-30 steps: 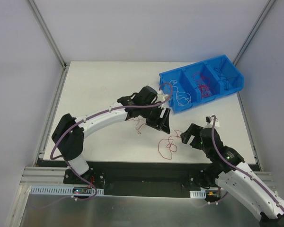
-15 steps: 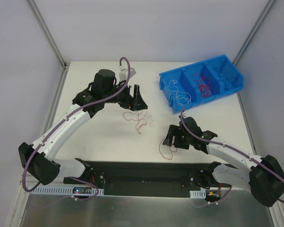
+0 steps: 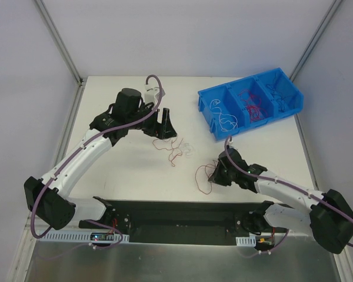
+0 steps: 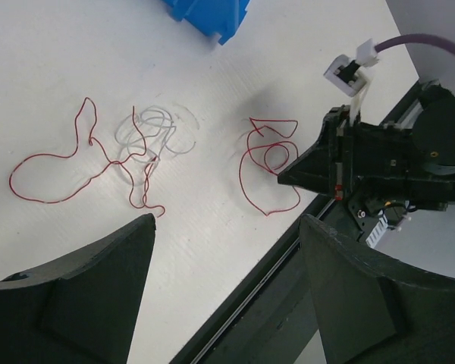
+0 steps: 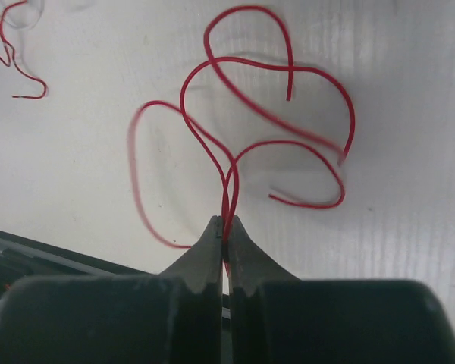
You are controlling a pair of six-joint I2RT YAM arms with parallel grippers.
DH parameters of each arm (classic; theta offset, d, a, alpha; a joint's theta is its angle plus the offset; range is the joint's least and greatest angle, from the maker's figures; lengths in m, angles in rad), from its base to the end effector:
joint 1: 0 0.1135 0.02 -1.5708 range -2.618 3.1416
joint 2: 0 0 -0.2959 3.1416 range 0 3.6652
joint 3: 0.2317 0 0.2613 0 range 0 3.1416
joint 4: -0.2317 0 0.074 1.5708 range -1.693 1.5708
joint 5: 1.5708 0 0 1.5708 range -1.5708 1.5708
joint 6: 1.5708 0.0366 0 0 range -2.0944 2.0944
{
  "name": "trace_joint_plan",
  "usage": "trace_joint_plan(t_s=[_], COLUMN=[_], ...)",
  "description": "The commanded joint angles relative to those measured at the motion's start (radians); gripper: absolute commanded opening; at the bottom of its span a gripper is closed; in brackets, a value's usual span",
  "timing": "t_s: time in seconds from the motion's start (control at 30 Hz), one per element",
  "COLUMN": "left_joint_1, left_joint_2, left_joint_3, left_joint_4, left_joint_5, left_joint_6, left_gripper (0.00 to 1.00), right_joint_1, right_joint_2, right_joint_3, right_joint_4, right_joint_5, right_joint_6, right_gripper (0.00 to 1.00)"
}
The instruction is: Untangle the cables
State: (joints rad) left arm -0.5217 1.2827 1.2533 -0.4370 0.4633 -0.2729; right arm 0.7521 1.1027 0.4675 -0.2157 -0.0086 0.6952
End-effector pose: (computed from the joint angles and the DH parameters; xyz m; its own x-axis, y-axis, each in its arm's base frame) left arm 0.2409 -0.1573 0.4017 -0.5889 0.0604 -0.8060 0.6575 0.6157 -0.4343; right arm 0.1456 0.1367 0.1918 -0.8619 0.0708 -0.5022 -0.1761 0.8868 0.4273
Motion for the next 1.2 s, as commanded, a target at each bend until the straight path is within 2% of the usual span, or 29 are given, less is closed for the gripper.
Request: trace_joint_plan(t_s=[0.0,0.17,0.3,0.4,0.47,0.67,0.8,0.93,1.07,1.17], left_joint_1=[0.006,0.006,0.006,0.006,0.006,0.005,0.005,0.006,0.008,0.014], left_joint_2=[-0.043,-0.045,-0.051,-0.051,-0.054,-0.069,-0.069,-0.045,-0.017,-0.008], left_joint_3=[-0.009,-0.009,-0.020,-0.022,-0.023,-0.035,-0.045,-0.052,-0.058,-0.058], left_joint_4=[0.000,0.000,0.000,0.004,0.006,0.017,0.023,0.037,0.049,0.053], left_joint_5=[0.002,0.035,0.037,0.034,0.038,0.051,0.048,0.070,0.095,0.113], left_joint_6=[0.029,0.020,0.017,0.014,0.014,0.012,0.006,-0.011,-0.025,-0.029], left_gripper=[0.75,0.75,0.75,0.75,0.74,0.75,0.75,0.77,0.79,0.87], right_joint_1=[0.000,-0.091,-0.195,-0.299,-0.373,-0.660,-0.792,-0.937,-1.014,-1.027], right_joint_2=[-0.173,-0.331,-0.345,-0.308,-0.270,-0.097,0.044,0.192,0.359,0.509], right_joint_3=[0.022,0.163,0.363,0.518,0.598,0.807,0.881,0.898,0.884,0.934], right_joint_4=[-0.115,-0.281,-0.416,-0.447,-0.433,-0.341,-0.248,-0.087,0.112,0.211], right_joint_5=[0.151,0.205,0.331,0.329,0.297,0.038,-0.092,-0.258,-0.427,-0.556], right_joint_6=[-0.071,-0.221,-0.380,-0.471,-0.509,-0.563,-0.524,-0.351,-0.131,-0.048], right_gripper=[0.00,0.00,0.00,0.00,0.00,0.00,0.00,0.00,0.00,0.00])
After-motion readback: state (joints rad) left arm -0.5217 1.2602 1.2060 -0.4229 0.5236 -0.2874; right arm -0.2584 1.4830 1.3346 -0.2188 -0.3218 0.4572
